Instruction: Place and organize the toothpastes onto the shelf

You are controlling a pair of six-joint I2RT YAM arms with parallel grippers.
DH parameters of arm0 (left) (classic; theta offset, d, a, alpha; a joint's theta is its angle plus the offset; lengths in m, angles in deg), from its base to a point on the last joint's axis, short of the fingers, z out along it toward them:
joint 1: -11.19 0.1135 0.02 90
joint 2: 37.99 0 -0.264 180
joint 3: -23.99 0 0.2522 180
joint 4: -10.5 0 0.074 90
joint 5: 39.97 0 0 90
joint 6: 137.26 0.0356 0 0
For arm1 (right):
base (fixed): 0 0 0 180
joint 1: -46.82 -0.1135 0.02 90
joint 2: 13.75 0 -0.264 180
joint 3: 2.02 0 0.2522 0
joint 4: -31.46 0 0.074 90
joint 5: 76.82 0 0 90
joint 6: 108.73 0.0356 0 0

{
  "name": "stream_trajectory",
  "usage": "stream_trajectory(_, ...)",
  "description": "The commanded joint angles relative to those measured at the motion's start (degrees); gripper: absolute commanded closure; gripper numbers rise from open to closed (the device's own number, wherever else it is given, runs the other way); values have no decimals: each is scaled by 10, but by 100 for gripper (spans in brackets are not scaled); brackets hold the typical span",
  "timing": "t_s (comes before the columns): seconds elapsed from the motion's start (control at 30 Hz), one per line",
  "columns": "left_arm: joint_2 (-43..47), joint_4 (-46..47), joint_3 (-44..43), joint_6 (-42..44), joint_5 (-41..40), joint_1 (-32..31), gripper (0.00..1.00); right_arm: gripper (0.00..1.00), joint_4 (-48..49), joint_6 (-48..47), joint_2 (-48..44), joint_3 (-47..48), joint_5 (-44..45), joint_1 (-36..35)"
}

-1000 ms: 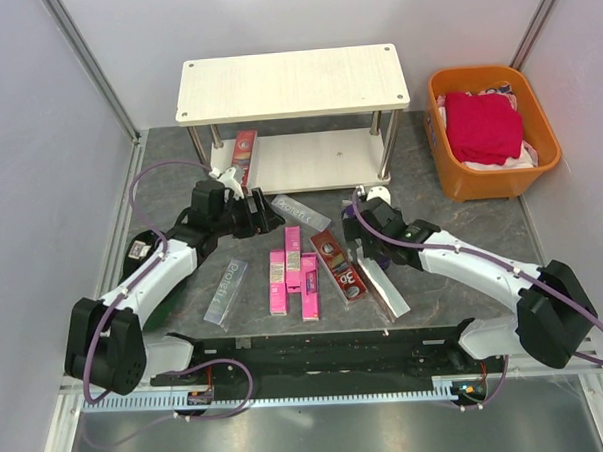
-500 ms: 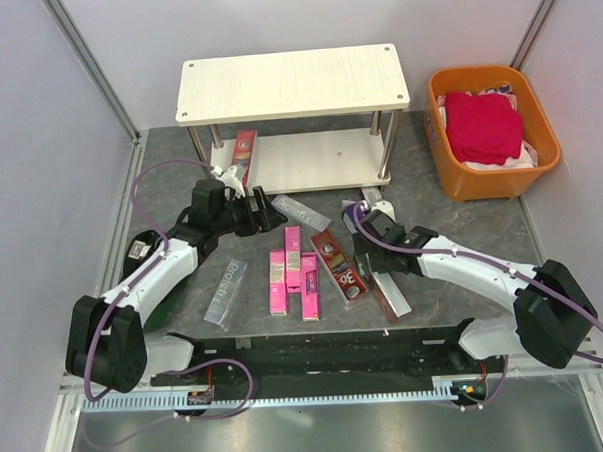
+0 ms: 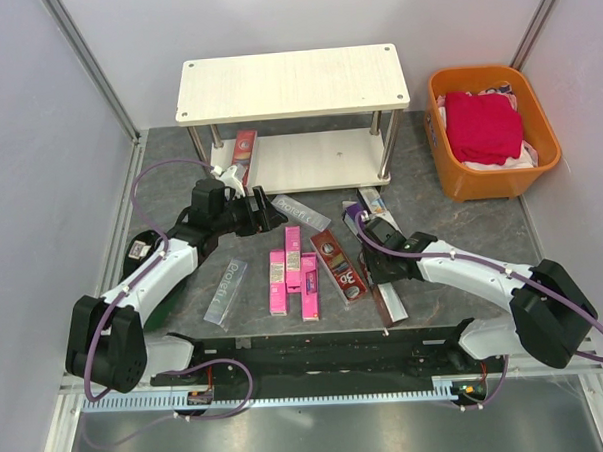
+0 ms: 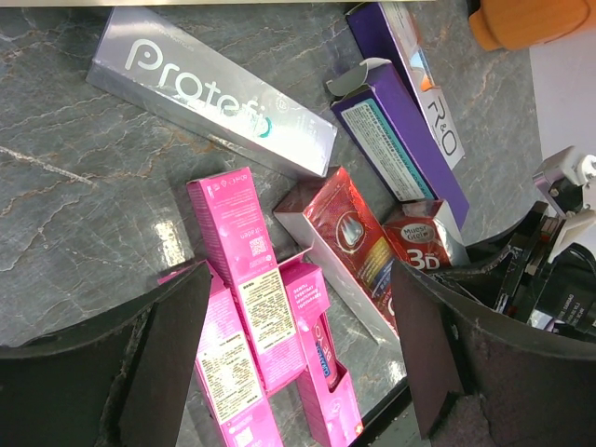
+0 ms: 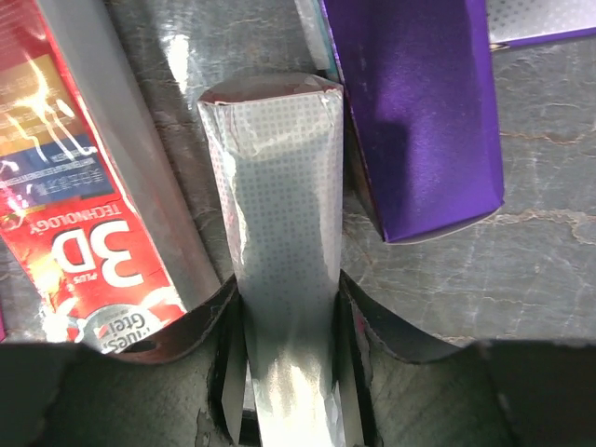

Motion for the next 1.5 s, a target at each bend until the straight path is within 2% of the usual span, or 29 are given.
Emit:
stream_trajectory(0.0,11,20,-14,-11,10,-2,15,61,5,-2,-2,28,-27,-1)
stream_trajectory(0.33,14,25,-13,-8,15,-2,15,76,55,-13,4,98,-75,-1)
stream_trajectory(0.57,11,71,3,-17,60,-1,16,78,107,-22,-9,129,-132,3)
stream_trajectory(0.8,1,209,33,-67,183,-1,16,78,200,1,-11,131,-254,17)
stream_trajectory(1.0,17,338,80,-109,251,-1,16,78,361,101,-3,90,-412,79)
stream_trajectory(1.1,21,357,85,-117,267,-1,16,78,435,126,6,85,-462,90)
stream_trajectory(1.2,16,390,90,-132,279,-1,16,77,479,149,17,84,-493,90)
stream_trajectory(1.37,-7,502,105,-192,295,-1,16,76,517,173,34,79,-522,85)
stream_trajectory(1.47,-23,535,104,-214,297,-1,19,74,535,178,38,75,-533,75)
